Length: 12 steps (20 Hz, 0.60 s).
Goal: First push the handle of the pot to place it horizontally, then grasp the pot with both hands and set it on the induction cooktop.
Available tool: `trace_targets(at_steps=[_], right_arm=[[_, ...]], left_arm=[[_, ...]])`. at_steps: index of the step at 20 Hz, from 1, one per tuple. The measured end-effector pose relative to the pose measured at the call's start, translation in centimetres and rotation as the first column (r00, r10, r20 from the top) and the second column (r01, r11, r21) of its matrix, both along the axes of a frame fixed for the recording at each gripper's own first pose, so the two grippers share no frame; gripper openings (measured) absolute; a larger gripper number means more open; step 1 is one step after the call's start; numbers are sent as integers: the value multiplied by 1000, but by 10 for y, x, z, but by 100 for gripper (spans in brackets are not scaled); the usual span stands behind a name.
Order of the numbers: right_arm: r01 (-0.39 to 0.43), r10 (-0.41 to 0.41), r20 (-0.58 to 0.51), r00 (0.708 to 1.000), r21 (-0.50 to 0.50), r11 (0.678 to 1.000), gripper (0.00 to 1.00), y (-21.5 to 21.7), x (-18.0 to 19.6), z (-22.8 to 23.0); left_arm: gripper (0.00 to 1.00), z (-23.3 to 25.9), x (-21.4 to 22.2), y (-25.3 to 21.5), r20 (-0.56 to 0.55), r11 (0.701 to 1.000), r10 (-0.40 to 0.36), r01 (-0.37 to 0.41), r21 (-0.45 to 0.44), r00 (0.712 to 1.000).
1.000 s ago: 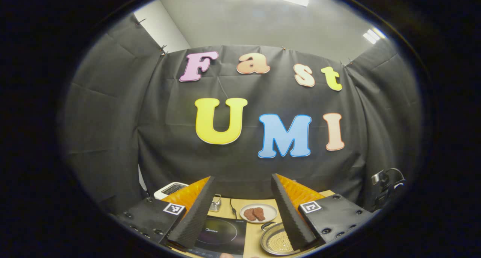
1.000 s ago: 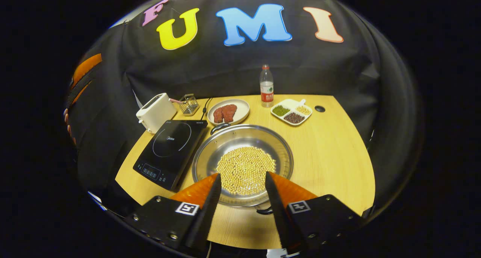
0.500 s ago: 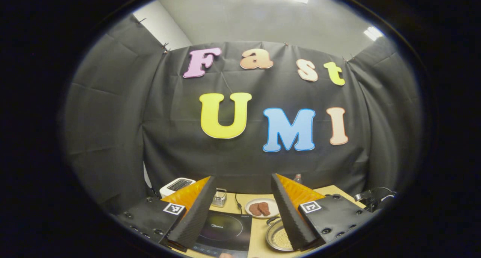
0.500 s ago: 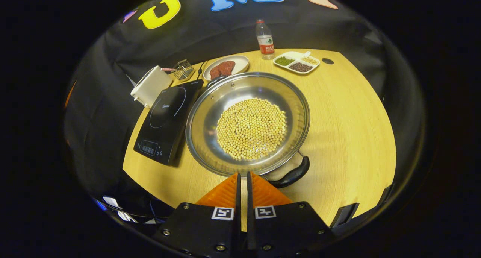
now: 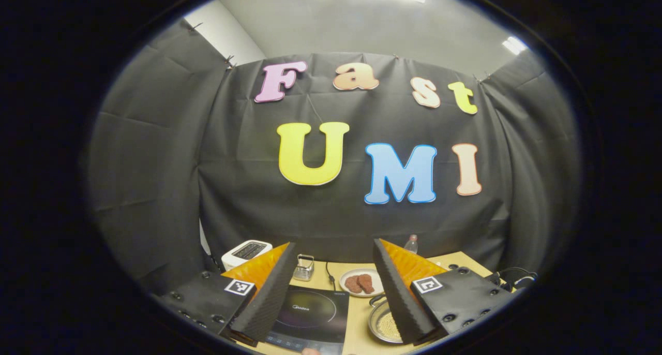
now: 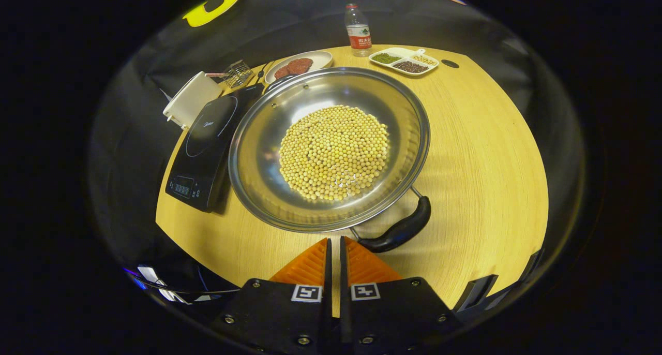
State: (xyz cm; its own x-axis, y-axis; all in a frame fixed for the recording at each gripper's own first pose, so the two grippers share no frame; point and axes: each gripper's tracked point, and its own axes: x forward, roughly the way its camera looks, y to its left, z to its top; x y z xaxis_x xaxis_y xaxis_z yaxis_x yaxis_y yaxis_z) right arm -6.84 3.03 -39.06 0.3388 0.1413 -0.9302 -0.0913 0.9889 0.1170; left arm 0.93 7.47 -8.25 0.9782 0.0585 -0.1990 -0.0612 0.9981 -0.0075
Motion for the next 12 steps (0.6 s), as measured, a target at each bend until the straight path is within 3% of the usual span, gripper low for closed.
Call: trace_targets(at_steps=[6, 7, 8, 12], right_arm=[[6, -5, 19, 1000, -43, 999, 1, -20, 11, -2], [0, 1, 24, 1000, -59, 998, 1, -25, 11, -3], [-3, 5, 27, 1000, -72, 997, 1, -30, 13, -3], [-13, 19, 43, 999, -140, 990, 1, -52, 22, -6]], left_arm=[[92, -17, 0, -6, -21, 1000, -4, 4, 3, 1000], [99, -23, -1, -7, -29, 1000, -5, 5, 6, 1000], [92, -30, -1, -9, -39, 1000, -7, 8, 4, 999], [92, -45, -4, -18, -58, 1000, -22, 20, -23, 998]])
